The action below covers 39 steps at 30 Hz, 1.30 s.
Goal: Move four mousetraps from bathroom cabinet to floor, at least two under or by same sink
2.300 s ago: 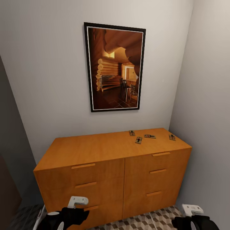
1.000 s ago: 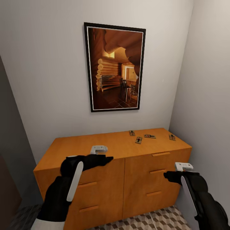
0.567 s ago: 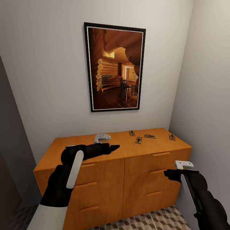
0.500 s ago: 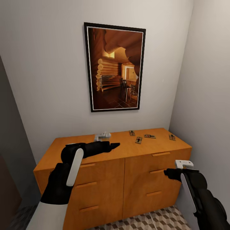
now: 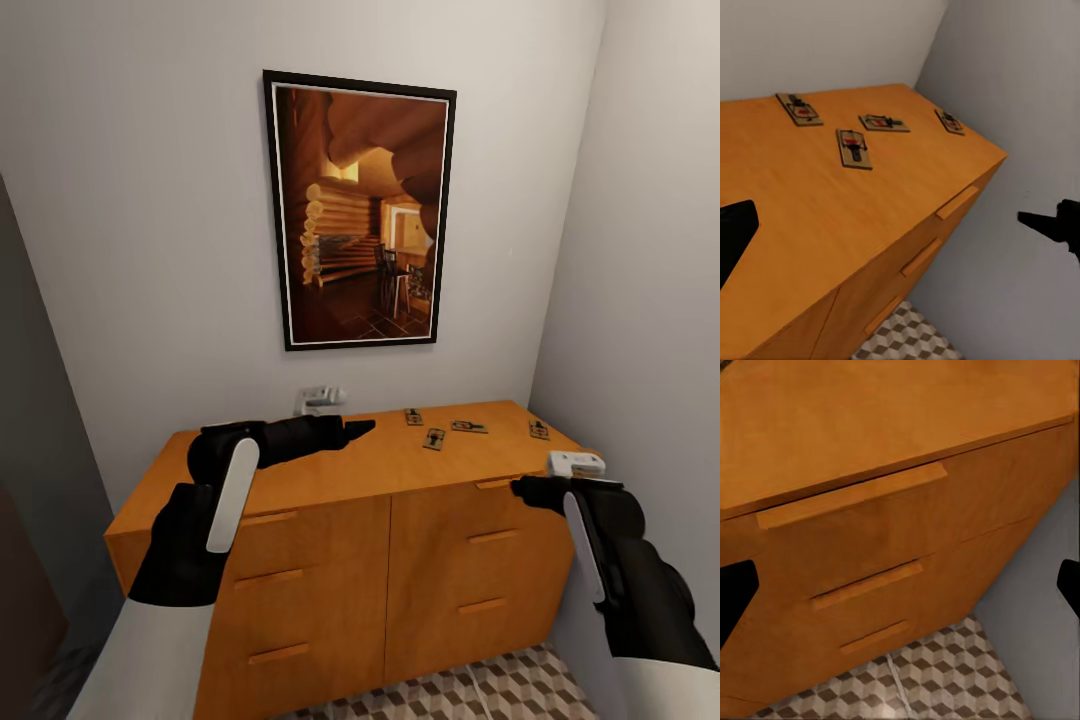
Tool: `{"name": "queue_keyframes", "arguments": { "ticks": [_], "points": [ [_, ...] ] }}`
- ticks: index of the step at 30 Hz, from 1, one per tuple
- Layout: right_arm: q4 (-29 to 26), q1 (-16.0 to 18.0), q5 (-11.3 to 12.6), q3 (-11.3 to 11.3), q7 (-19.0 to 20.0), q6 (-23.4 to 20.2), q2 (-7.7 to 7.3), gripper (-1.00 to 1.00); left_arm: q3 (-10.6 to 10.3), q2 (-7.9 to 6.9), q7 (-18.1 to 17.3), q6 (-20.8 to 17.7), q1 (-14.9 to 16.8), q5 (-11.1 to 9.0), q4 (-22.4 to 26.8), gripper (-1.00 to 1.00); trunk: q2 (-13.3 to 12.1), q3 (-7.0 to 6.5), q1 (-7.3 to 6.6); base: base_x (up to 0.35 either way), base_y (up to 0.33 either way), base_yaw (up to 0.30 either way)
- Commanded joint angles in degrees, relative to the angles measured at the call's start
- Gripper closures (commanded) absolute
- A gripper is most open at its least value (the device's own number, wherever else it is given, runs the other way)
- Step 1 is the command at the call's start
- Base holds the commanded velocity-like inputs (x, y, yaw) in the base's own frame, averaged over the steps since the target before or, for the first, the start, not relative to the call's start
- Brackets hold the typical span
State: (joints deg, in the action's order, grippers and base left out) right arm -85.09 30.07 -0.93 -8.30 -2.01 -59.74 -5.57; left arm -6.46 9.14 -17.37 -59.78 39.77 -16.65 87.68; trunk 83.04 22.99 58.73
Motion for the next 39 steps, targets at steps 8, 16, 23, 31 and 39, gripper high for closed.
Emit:
{"name": "queue_keyframes", "arguments": {
  "ticks": [8, 16, 23, 31, 39],
  "points": [
    [0.07, 6.89, 0.01, 0.04, -2.31, -0.26, -1.01, -1.00, 0.35, -1.25, -0.41, -0.22, 0.60, 1.30, -0.23, -1.00, 0.04, 0.07, 0.00, 0.000, 0.000, 0.000],
    [0.48, 14.09, 0.30, -0.02, -4.79, -0.26, -1.49, -1.00, 0.58, -3.45, -0.39, -0.22, 0.71, 1.80, -1.08, -1.00, 0.04, 0.07, 0.00, 0.000, 0.000, 0.000],
    [1.30, 18.77, 0.51, 0.11, -5.92, -0.26, -1.49, -1.00, 0.62, -4.43, -0.39, -0.22, 0.74, 2.03, -1.54, -1.00, 0.04, 0.07, 0.00, 0.000, 0.000, 0.000],
    [3.89, 21.79, 0.74, 0.42, -6.22, -0.26, -0.99, -1.00, 0.32, -6.08, -0.32, -0.22, 0.74, 2.76, -1.48, -1.00, 0.04, 0.07, 0.00, 0.000, 0.000, 0.000],
    [5.06, 22.41, 1.15, 0.69, -5.87, -0.26, -0.62, -1.00, 0.03, -6.85, 0.02, -0.22, 0.74, 4.49, -1.33, -1.00, 0.04, 0.07, 0.00, 0.004, 0.000, 0.000]
  ]
}}
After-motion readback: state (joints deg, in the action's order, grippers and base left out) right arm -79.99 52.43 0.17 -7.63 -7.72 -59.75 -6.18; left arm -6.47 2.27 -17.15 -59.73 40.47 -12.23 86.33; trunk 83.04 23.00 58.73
